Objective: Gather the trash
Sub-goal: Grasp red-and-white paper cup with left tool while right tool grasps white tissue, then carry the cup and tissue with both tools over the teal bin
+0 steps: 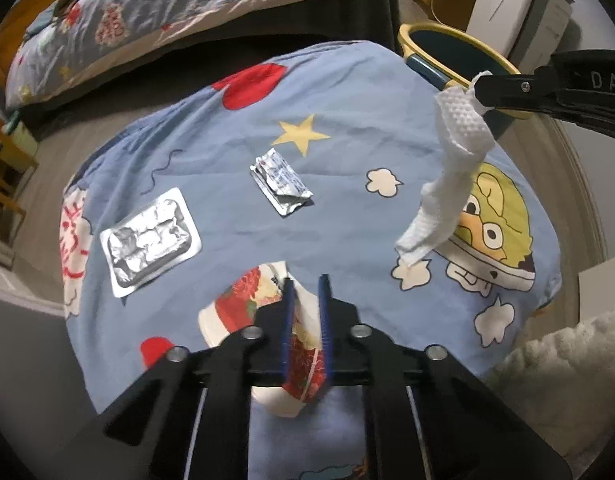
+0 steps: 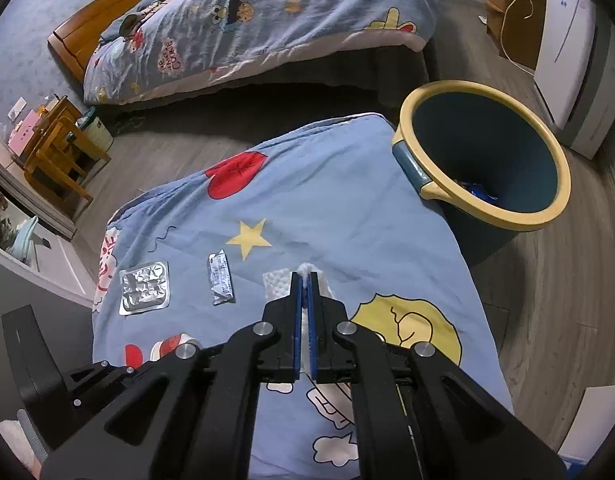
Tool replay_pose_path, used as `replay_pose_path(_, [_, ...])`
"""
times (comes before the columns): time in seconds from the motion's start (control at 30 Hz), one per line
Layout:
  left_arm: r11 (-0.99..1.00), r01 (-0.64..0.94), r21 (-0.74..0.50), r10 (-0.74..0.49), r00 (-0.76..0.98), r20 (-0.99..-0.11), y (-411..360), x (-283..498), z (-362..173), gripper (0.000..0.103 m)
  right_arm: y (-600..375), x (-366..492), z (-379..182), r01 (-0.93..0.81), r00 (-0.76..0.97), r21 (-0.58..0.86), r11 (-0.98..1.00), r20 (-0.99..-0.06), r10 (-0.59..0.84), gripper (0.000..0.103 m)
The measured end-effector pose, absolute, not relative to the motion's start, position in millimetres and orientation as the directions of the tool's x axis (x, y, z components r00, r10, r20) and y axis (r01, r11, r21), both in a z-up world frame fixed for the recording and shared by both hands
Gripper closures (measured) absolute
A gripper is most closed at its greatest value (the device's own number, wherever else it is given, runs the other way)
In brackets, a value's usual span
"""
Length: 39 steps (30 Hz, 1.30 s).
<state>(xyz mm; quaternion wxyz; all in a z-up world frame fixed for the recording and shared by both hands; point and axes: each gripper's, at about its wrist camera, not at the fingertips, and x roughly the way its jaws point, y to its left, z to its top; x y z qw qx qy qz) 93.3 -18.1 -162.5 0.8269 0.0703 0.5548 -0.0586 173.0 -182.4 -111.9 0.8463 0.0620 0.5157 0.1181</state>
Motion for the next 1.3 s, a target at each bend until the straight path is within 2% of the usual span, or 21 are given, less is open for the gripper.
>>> replay_pose_path(0.3, [0.997,0.08,0.004,-0.03,0.413,-0.91,11.5,99.4,-144.2,0.103,-182.1,171.5,-107.8,-0.146,0.448,0.232,0.962,-0.851,0.274,0.101])
replay_pose_path(0.43, [0.995,0.094,-0.013,-0.051,0.41,-0.911,5.7,95.6,-145.8,0.1,-183.7,171.4,-106.0,-0.139,0.453,0.233,0.962,-0.849,0.271,0.101])
replay_pose_path(0.47, [0.994,0.108,-0.003,-0.046,0.397,-0.917,0.8,95.0,-150.4,0.098,-185.1,171.6,-105.0,-0.132,0.455,0.238,0.962,-0.848,0.272,0.101])
replay_pose_path(0.53, [0.992,0.122,0.009,-0.038,0.38,-0.924,-5.8,93.4,-156.5,0.069,-186.9,172.2,-103.7,-0.127,0.458,0.244,0.962,-0.846,0.275,0.101])
replay_pose_path(0.6, [0.99,0.136,0.041,-0.013,0.376,-0.927,-11.2,93.9,-161.6,0.06,-186.8,172.3,-103.1,-0.129,0.458,0.245,0.961,-0.844,0.277,0.101])
replay_pose_path(0.7, [0.993,0.115,0.037,-0.003,0.324,-0.946,-7.3,96.4,-175.0,0.059,-185.4,171.7,-102.7,-0.135,0.459,0.239,0.961,-0.845,0.275,0.101])
replay_pose_path(0.73, [0.993,0.113,0.031,-0.004,0.3,-0.954,-5.8,97.2,-180.3,0.063,-186.0,172.1,-102.7,-0.134,0.458,0.24,0.962,-0.845,0.275,0.101])
replay_pose_path(0.8, [0.989,0.14,0.043,-0.001,0.303,-0.953,-7.7,97.0,-180.8,0.08,-187.2,172.8,-102.8,-0.13,0.458,0.242,0.961,-0.845,0.275,0.101])
replay_pose_path(0.83, [0.986,0.153,0.064,0.013,0.316,-0.949,-9.8,97.0,-177.7,0.082,-187.8,173.0,-102.2,-0.128,0.458,0.245,0.961,-0.845,0.276,0.101])
replay_pose_path(1.0, [0.99,0.135,0.045,-0.01,0.377,-0.926,-2.8,97.6,-156.8,0.084,-188.7,174.2,-92.2,-0.138,0.477,0.253,0.958,-0.83,0.288,0.101])
replay_pose_path(1.1, [0.99,0.127,0.065,0.002,0.443,-0.896,1.1,98.7,-138.5,0.085,-189.4,175.7,-77.0,-0.16,0.505,0.255,0.954,-0.809,0.301,0.101])
replay_pose_path(1.3, [0.991,0.129,0.029,-0.043,0.524,-0.851,2.1,103.9,-102.9,0.085,-203.8,185.3,-39.5,-0.179,0.573,0.282,0.943,-0.749,0.333,0.101])
